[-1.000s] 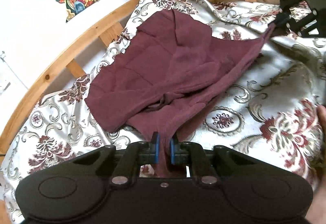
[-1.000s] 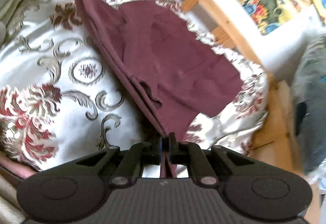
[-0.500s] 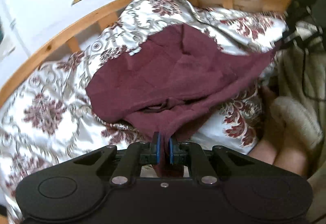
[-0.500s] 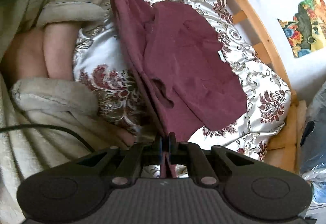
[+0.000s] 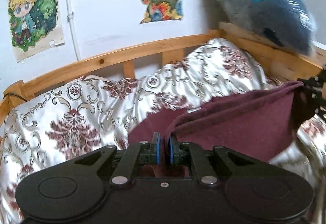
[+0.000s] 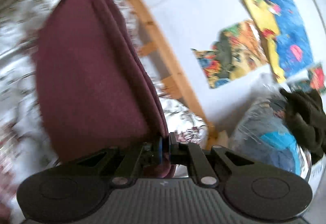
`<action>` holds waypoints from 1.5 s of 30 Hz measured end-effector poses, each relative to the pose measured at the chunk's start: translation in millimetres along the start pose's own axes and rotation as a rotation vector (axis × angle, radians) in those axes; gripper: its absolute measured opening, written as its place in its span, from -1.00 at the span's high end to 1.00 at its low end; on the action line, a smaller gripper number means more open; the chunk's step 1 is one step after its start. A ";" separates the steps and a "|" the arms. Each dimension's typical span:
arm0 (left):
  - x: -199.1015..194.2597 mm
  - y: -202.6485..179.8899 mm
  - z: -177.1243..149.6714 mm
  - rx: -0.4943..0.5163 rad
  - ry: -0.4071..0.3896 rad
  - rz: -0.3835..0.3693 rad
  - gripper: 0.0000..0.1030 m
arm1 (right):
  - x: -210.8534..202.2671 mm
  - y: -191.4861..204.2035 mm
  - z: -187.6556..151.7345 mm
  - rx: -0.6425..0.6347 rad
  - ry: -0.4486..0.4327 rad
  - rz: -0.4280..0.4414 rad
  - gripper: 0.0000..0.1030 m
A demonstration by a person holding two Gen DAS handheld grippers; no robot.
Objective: Fold small clothes
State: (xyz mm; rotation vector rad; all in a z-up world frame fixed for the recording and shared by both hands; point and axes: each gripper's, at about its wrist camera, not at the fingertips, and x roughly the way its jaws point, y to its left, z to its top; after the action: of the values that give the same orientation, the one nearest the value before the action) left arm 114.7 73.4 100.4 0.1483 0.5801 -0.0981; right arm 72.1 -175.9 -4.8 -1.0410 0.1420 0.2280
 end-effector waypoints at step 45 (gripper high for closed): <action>260.3 49.0 -27.5 -0.188 0.298 -0.082 0.54 | 175.0 -7.4 -71.3 0.911 0.307 0.340 -0.05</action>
State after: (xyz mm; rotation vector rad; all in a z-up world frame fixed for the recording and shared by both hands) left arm 323.0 113.0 -60.6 -0.0450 0.8888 -0.1018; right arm 242.6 -220.3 -73.4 -0.1288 0.6397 0.2706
